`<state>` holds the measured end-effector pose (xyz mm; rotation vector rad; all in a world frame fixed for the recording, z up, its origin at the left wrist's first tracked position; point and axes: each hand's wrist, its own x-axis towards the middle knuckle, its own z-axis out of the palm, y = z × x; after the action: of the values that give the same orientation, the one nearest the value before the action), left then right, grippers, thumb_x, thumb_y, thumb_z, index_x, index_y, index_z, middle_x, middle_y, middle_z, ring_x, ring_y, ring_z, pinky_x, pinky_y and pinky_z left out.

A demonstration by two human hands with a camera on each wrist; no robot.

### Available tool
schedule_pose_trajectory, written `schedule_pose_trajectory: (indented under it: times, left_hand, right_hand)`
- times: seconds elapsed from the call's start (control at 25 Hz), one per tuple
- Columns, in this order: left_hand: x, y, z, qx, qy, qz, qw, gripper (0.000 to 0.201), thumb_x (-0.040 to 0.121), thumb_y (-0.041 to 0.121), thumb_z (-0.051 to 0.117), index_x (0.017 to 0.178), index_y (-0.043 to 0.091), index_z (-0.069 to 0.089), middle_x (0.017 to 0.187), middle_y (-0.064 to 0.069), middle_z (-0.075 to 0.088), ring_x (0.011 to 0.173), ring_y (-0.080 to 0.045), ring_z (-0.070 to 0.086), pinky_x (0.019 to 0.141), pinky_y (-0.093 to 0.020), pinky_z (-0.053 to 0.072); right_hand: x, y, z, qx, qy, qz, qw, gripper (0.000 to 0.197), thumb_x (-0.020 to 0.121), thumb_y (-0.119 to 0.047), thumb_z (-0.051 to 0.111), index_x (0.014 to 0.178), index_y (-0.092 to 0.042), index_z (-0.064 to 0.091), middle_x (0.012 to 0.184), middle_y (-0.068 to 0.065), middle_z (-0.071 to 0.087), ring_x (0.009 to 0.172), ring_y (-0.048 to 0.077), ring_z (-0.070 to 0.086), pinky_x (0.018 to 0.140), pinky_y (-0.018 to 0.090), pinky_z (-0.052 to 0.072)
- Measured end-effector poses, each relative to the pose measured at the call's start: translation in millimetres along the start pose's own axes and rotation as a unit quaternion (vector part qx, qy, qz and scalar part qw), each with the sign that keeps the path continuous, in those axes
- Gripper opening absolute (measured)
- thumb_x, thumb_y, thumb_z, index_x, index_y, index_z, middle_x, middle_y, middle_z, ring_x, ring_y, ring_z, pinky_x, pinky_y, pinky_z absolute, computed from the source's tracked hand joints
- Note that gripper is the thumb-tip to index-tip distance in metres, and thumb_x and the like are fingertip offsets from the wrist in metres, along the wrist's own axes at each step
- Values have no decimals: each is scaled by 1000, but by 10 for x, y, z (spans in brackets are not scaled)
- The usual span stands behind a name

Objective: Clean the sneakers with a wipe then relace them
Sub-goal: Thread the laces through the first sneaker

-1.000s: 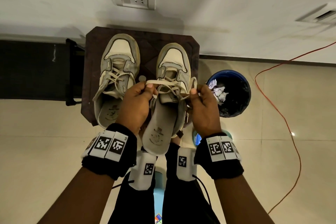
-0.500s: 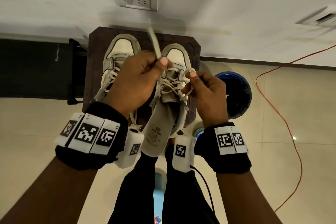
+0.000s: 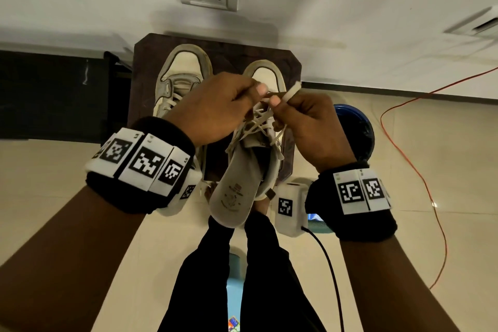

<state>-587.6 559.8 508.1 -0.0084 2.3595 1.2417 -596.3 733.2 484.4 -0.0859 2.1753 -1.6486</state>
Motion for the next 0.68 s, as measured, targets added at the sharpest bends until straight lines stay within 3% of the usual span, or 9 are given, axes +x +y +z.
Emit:
schedule_pose_trajectory:
  times: [0.12, 0.24, 0.32, 0.4, 0.52, 0.6, 0.68]
  left_hand:
    - [-75, -93, 30, -15, -25, -23, 999, 18, 96, 25, 52, 85, 26, 66, 77, 9, 66, 72, -2, 61, 75, -27, 49]
    - [-111, -127, 168, -10, -20, -10, 1000, 9, 88, 24, 63, 82, 31, 65, 103, 9, 61, 90, -1, 57, 83, -21, 45]
    - [-106, -128, 266, -32, 6, -3, 999, 4, 85, 25, 68, 83, 26, 70, 113, 9, 63, 98, -2, 59, 90, -22, 47]
    - [-87, -135, 331, -60, 40, -6, 997, 5, 83, 25, 70, 86, 22, 72, 93, 10, 70, 83, -2, 64, 81, -28, 53]
    - [-92, -147, 373, -61, 77, -8, 995, 12, 83, 24, 70, 87, 23, 59, 70, 9, 61, 61, -5, 57, 62, -28, 50]
    - [-92, -179, 378, -67, 93, -10, 993, 18, 88, 20, 63, 99, 25, 51, 73, 0, 64, 61, -13, 61, 60, -36, 54]
    - [-84, -185, 368, -84, 95, -20, 992, 25, 93, 17, 55, 116, 26, 50, 89, -3, 69, 75, -14, 68, 69, -39, 58]
  right_hand:
    - [13, 59, 7, -11, 40, 2, 999, 35, 93, -18, 56, 76, 10, 68, 63, 17, 63, 59, 19, 59, 64, 31, 50]
    - [11, 51, 20, 6, 37, 3, 999, 21, 92, -15, 57, 86, 0, 71, 73, 13, 70, 69, 19, 66, 70, 32, 54]
    - [11, 28, 18, 16, 24, -4, 1000, 13, 91, -11, 59, 93, -8, 71, 79, 6, 72, 74, 13, 69, 72, 26, 55]
    - [21, 18, 10, 24, 24, -12, 999, 10, 89, -9, 61, 94, -11, 70, 80, 0, 72, 75, 10, 69, 73, 24, 54]
    - [35, 28, -11, 37, 26, -11, 999, 8, 87, -6, 64, 92, -9, 70, 80, 1, 72, 75, 13, 70, 73, 25, 54]
    - [22, 32, -11, 49, 19, -5, 999, 9, 86, -5, 65, 92, -8, 70, 79, 0, 72, 74, 12, 70, 71, 23, 54]
    - [4, 33, 11, 69, 10, -3, 998, 11, 85, -2, 66, 94, -6, 70, 79, -3, 72, 76, 10, 70, 70, 20, 52]
